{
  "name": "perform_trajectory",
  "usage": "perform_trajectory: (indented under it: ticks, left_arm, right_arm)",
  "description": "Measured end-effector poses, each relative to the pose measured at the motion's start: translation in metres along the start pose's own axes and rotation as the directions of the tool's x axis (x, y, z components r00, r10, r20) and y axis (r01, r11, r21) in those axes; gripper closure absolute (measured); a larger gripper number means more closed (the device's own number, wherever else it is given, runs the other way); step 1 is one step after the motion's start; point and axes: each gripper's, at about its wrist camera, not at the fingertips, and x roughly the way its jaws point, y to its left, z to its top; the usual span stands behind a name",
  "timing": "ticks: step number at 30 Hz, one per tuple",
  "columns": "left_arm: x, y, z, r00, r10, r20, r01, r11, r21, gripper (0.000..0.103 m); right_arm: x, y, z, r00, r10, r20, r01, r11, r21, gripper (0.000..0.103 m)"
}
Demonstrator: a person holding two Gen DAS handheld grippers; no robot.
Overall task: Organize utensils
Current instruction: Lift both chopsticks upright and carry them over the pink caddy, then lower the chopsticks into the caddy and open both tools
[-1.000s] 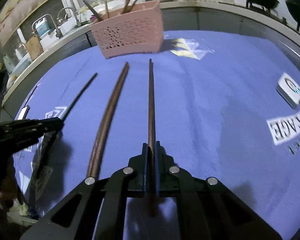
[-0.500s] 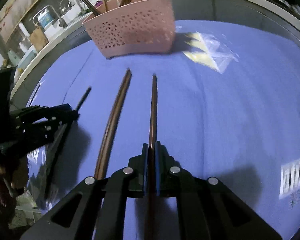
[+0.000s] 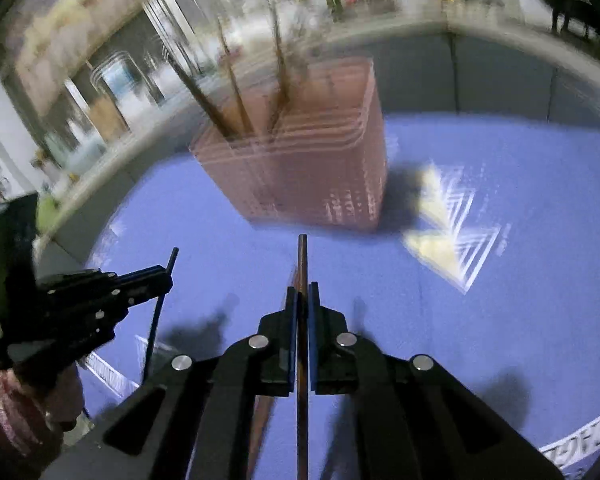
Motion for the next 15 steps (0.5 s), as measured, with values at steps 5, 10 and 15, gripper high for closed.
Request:
perform_trajectory:
  ticks: [5, 10, 15]
  left_arm:
    - [-0.073, -0.003, 0.017, 0.982, -0.001, 0.190, -0.004, 1.000, 0.025, 0.099]
    - [-0.089, -0.015, 0.019, 0.972, -0.002, 0.237, -0.007, 0.999, 0.038, 0.099]
    - [-0.094, -0.013, 0.018, 0.973, 0.000, 0.233, -0.011, 0.999, 0.047, 0.099]
  right_arm:
    - [-0.064, 0.020, 0.009, 0.970, -0.051, 0.237, 0.067, 0.996, -0.059, 0.098]
    - [-0.083, 0.029, 0.004, 0.940, -0.095, 0.328, 0.127, 0.989, -0.077, 0.098]
    - [-0.074, 0.030, 0.013, 0.941, -0.108, 0.320, 0.143, 0.986, -0.088, 0.098]
